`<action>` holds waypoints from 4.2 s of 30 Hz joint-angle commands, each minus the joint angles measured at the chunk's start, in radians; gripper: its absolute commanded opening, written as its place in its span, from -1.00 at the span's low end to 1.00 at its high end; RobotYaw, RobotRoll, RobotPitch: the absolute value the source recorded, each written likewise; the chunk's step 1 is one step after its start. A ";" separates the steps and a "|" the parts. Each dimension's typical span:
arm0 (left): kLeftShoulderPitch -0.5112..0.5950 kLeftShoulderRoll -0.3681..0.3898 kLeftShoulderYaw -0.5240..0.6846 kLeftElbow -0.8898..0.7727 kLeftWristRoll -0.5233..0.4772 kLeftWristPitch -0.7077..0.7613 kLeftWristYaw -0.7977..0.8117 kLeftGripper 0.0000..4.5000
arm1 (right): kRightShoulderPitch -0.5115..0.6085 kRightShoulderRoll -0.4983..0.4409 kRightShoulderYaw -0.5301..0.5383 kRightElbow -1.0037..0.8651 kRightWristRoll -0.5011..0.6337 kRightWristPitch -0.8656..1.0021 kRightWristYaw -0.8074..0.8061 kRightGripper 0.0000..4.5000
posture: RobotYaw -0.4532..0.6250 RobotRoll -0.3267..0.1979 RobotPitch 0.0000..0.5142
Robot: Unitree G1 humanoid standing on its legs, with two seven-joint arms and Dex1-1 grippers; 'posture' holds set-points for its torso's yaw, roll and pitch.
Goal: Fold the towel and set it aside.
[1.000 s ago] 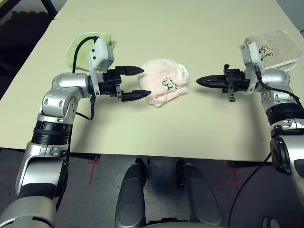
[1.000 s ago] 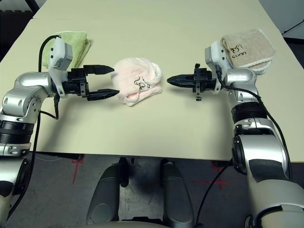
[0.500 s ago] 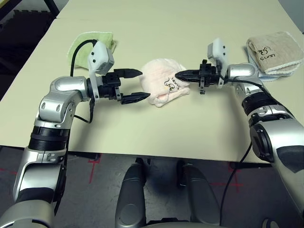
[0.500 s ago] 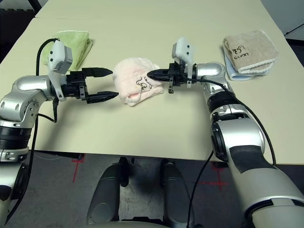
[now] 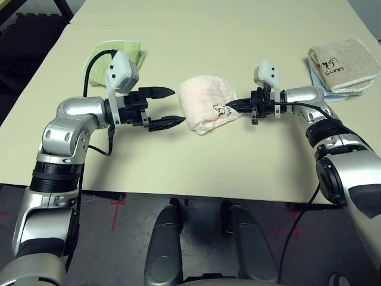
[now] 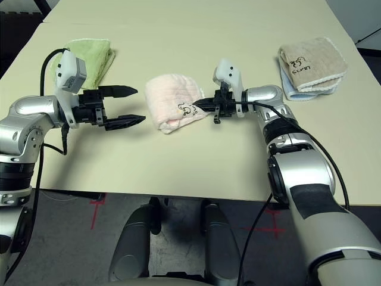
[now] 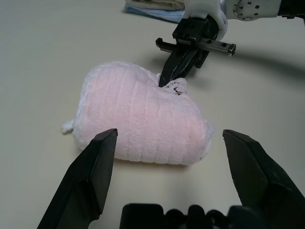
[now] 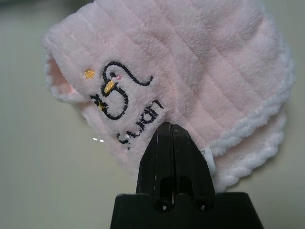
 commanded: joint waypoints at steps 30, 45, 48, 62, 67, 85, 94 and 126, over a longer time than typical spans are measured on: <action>0.026 -0.038 -0.016 -0.067 -0.009 -0.007 0.029 1.00 | 0.232 -0.110 0.061 -0.705 0.233 0.800 -0.162 -0.99 | -0.12 0.25 -0.14; -0.010 -0.044 -0.031 0.057 0.002 -0.171 -0.127 1.00 | 0.234 -0.126 0.070 -0.672 0.223 0.650 -0.169 -0.99 | -0.14 0.25 -0.13; -0.022 -0.049 -0.025 0.089 -0.012 -0.197 -0.173 1.00 | 0.236 -0.127 0.071 -0.669 0.225 0.640 -0.171 -0.99 | -0.15 0.25 -0.14; -0.058 -0.082 -0.058 0.207 0.069 -0.315 -0.182 1.00 | 0.242 -0.134 0.078 -0.654 0.226 0.582 -0.157 -0.99 | -0.16 0.25 -0.13; -0.073 -0.089 -0.055 0.198 0.064 -0.288 -0.167 1.00 | 0.242 -0.135 0.079 -0.652 0.228 0.580 -0.154 -0.99 | -0.16 0.25 -0.13; -0.086 -0.103 -0.060 0.204 0.079 -0.305 -0.184 0.91 | 0.239 -0.161 0.038 -0.604 0.235 0.390 -0.106 -1.00 | -0.18 0.25 -0.16; -0.089 -0.115 -0.063 0.214 0.097 -0.329 -0.166 0.91 | 0.259 -0.170 0.036 -0.586 0.245 0.225 -0.023 -1.00 | -0.19 0.25 -0.17; -0.161 -0.285 -0.198 0.395 0.222 -0.256 -0.047 -0.98 | 0.171 -0.095 0.051 -0.320 0.152 0.016 -0.051 -1.00 | -0.19 0.25 -0.11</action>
